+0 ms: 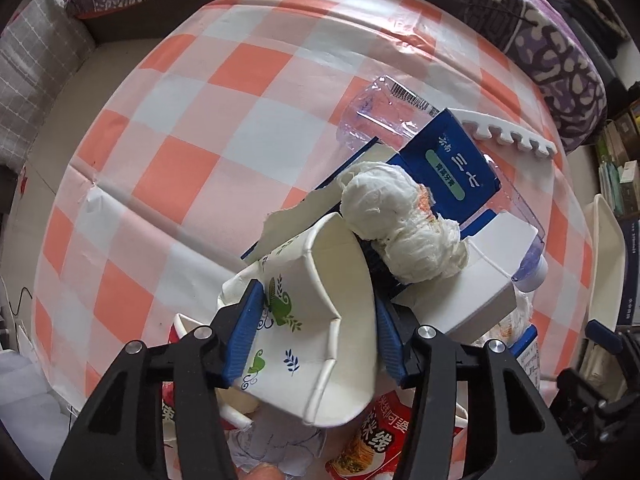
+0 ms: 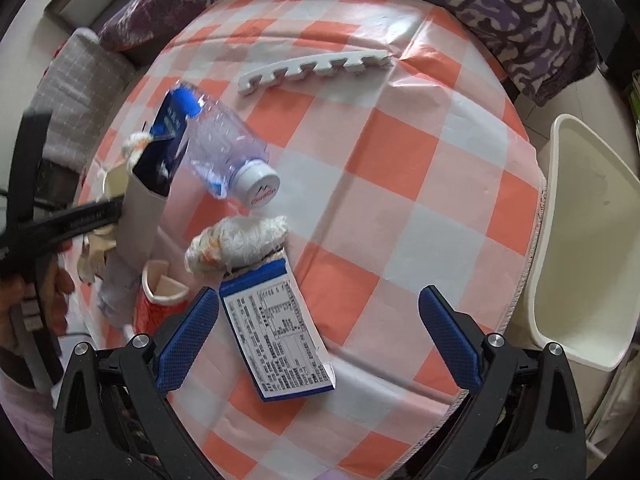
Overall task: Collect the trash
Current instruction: 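Grasp the white paper cup with the left tool while the right tool grasps the blue-and-white carton, then carry the carton and cup to the cream bin and release the carton from the right tool, then open the left tool to drop the paper cup into the bin, then grasp the white milk carton with the left tool, then grasp the crumpled white tissue with the right tool, then carry the tissue and carton to the bin and release both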
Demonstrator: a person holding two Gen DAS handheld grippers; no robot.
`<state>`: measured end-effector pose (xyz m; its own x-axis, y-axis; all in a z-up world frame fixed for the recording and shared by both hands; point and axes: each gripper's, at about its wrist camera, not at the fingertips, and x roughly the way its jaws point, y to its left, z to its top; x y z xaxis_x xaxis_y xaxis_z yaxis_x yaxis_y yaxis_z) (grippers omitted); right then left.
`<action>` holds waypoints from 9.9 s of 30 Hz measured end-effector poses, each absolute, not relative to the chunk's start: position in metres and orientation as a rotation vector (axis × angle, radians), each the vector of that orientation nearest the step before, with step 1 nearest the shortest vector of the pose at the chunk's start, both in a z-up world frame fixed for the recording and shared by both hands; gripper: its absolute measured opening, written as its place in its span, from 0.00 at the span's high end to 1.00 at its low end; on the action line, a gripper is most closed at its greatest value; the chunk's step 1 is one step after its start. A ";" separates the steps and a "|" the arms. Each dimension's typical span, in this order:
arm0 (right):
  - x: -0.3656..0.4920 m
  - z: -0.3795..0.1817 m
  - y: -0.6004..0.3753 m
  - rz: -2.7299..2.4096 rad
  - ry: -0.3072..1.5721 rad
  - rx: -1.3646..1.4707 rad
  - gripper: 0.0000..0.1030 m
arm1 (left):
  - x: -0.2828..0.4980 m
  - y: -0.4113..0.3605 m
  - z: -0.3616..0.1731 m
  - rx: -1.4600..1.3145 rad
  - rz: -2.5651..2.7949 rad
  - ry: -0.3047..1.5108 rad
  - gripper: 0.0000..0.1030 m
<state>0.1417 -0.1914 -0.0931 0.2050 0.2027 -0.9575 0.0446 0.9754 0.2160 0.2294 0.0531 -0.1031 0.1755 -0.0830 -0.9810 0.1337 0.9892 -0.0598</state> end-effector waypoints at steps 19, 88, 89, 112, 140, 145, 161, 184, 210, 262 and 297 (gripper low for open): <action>0.154 -0.128 -0.147 0.201 1.372 -0.086 0.49 | 0.197 0.078 -0.008 -0.158 -0.175 1.098 0.72; -0.007 0.027 -0.513 -0.504 0.647 0.882 0.12 | 0.088 -0.362 -0.035 0.172 -0.696 1.055 0.28; -0.007 0.028 -0.512 -0.505 0.645 0.877 0.11 | 0.089 -0.360 -0.036 0.182 -0.685 1.051 0.27; 0.038 0.022 -0.438 -0.587 0.733 0.551 0.07 | 0.103 -0.243 -0.021 0.353 -0.310 0.777 0.18; 0.122 -0.014 -0.280 -0.391 0.878 0.218 0.07 | 0.156 -0.069 -0.048 0.394 -0.091 0.966 0.18; 0.133 -0.019 -0.259 -0.352 0.896 0.199 0.07 | 0.158 -0.057 -0.072 0.465 -0.090 1.042 0.18; 0.157 -0.034 -0.228 -0.253 0.972 0.205 0.07 | 0.182 -0.003 -0.070 0.224 -0.184 1.097 0.57; 0.176 -0.055 -0.136 -0.063 0.980 0.047 0.07 | 0.173 0.174 0.024 -0.564 -0.179 0.891 0.62; 0.199 -0.123 0.005 0.383 1.124 -0.080 0.60 | 0.165 0.222 0.017 -0.585 -0.111 0.889 0.62; 0.134 -0.002 -0.257 -0.122 0.856 0.256 0.58 | 0.179 -0.006 0.023 -0.364 -0.389 0.920 0.62; 0.023 0.029 -0.477 -0.608 0.656 0.676 0.12 | 0.123 -0.260 -0.001 -0.242 -0.787 1.077 0.62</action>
